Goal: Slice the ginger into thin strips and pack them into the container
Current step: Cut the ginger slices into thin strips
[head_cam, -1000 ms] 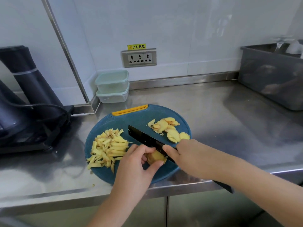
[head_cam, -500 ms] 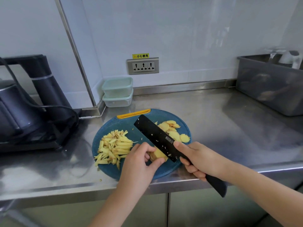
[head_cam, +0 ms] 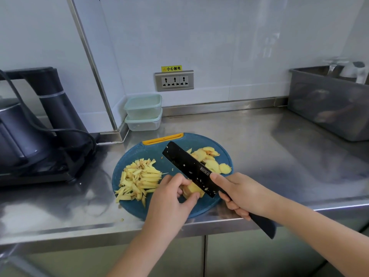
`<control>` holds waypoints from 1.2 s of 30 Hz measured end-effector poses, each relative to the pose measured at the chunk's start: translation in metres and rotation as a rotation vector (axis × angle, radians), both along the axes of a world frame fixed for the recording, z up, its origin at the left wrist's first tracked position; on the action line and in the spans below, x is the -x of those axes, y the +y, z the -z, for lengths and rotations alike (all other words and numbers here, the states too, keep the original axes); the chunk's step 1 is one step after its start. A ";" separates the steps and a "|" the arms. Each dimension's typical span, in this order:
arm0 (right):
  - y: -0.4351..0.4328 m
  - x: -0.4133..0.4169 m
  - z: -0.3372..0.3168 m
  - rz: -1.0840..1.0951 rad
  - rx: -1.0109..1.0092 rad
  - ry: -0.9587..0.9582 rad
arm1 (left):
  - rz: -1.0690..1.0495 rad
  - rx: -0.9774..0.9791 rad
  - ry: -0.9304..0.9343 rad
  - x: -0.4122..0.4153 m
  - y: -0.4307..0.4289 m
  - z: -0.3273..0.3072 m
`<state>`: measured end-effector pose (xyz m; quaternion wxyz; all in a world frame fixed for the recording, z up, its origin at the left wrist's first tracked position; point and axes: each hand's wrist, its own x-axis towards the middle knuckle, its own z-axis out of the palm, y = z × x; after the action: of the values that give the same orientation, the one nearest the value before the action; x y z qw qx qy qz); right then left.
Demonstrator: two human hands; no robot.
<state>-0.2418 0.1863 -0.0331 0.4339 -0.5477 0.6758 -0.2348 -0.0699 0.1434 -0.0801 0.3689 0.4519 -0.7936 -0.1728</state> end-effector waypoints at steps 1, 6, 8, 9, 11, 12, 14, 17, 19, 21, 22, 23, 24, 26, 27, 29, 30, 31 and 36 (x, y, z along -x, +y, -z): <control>0.000 -0.001 0.000 -0.001 0.003 0.012 | -0.001 0.002 0.001 0.000 0.000 0.000; -0.004 -0.003 -0.003 -0.027 0.006 0.136 | -0.012 0.005 0.025 0.000 0.000 0.002; -0.008 -0.003 -0.003 -0.038 -0.011 0.160 | -0.017 0.003 0.041 -0.001 -0.001 0.003; -0.011 -0.003 -0.003 -0.040 -0.023 0.171 | -0.022 0.005 0.048 -0.001 -0.002 0.004; -0.014 -0.005 -0.003 -0.041 -0.041 0.205 | -0.028 0.008 0.053 -0.001 -0.002 0.005; -0.016 -0.006 -0.003 -0.049 -0.043 0.243 | -0.028 0.011 0.055 0.000 -0.003 0.005; -0.018 -0.009 -0.005 -0.067 -0.022 0.380 | -0.026 0.015 0.056 0.000 -0.002 0.004; -0.021 -0.016 -0.010 -0.099 0.037 0.506 | -0.024 0.017 0.040 0.000 -0.002 0.003; -0.023 -0.022 -0.012 -0.113 0.073 0.522 | -0.018 0.001 0.046 0.000 -0.002 0.001; -0.024 -0.023 -0.010 -0.088 0.091 0.493 | -0.013 -0.010 0.064 -0.001 -0.002 0.000; -0.023 -0.022 -0.007 -0.063 0.084 0.462 | -0.017 -0.015 0.065 -0.001 -0.001 -0.001; -0.021 -0.019 -0.004 -0.027 0.064 0.408 | -0.024 -0.020 0.069 -0.002 0.000 -0.001; -0.017 -0.015 -0.001 0.014 0.040 0.331 | -0.032 -0.024 0.078 -0.001 0.001 -0.002; -0.012 -0.008 0.004 0.068 -0.004 0.170 | -0.041 -0.035 0.099 -0.001 0.003 -0.002; -0.009 -0.005 0.004 0.075 -0.029 0.086 | -0.044 -0.043 0.104 0.000 0.003 -0.003; -0.007 0.000 0.000 0.047 -0.066 -0.030 | -0.041 -0.054 0.106 0.000 0.004 -0.005; -0.007 0.001 -0.002 0.025 -0.073 -0.051 | -0.039 -0.057 0.107 0.000 0.005 -0.005; -0.006 0.003 -0.003 0.012 -0.079 -0.061 | -0.037 -0.058 0.109 0.000 0.005 -0.005; -0.006 0.007 -0.004 -0.003 -0.117 -0.123 | -0.035 -0.066 0.108 0.000 0.004 -0.005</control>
<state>-0.2488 0.1807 -0.0292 0.5060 -0.5069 0.6596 -0.2277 -0.0698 0.1475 -0.0752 0.3992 0.4678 -0.7582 -0.2167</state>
